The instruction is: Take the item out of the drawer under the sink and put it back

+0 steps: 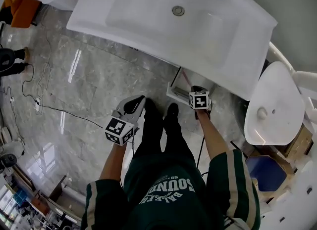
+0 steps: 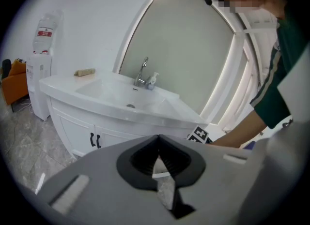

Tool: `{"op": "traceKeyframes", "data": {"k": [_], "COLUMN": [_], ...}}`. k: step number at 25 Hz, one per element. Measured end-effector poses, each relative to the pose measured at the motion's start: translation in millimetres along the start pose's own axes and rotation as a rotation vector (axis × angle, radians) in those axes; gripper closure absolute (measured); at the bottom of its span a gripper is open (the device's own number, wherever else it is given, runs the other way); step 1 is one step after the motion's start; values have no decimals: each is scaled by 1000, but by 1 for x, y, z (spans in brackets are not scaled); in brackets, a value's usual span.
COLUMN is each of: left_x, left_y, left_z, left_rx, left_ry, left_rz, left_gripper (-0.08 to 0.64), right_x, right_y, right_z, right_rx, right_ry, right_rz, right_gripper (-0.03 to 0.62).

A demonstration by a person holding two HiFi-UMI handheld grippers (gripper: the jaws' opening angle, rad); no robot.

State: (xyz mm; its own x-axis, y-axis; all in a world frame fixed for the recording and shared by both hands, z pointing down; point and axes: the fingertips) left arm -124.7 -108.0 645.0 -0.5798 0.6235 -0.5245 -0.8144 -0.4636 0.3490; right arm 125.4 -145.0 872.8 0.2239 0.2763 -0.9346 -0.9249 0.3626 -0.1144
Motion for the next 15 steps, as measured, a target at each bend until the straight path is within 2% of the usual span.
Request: {"op": "traceKeyframes", "data": {"k": [3, 10, 15], "left_x": [1, 4, 11], "left_y": [-6, -30, -48], "left_z": [-21, -80, -125], "left_rx": [-9, -76, -131], "left_ry": [-26, -104, -170], "left_rz": [11, 49, 61], "left_gripper": [509, 509, 509], "right_x": [33, 128, 201], "right_y": [14, 47, 55], "right_z": [-6, -46, -95], "right_rx": [21, 36, 38], "right_ry": [-33, -210, -405], "right_rz": [-26, -100, -111], "right_gripper": [591, 591, 591]}}
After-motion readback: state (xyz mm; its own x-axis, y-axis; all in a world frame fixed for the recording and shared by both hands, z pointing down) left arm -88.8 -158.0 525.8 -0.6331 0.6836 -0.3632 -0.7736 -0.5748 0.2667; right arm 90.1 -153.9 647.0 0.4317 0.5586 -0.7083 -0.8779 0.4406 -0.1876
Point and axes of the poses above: the fingertips, and each gripper's own axes: x backward along the fingers, y to its left, z out of its underside, and after that the axes turned 1 degree about -z, right-handed
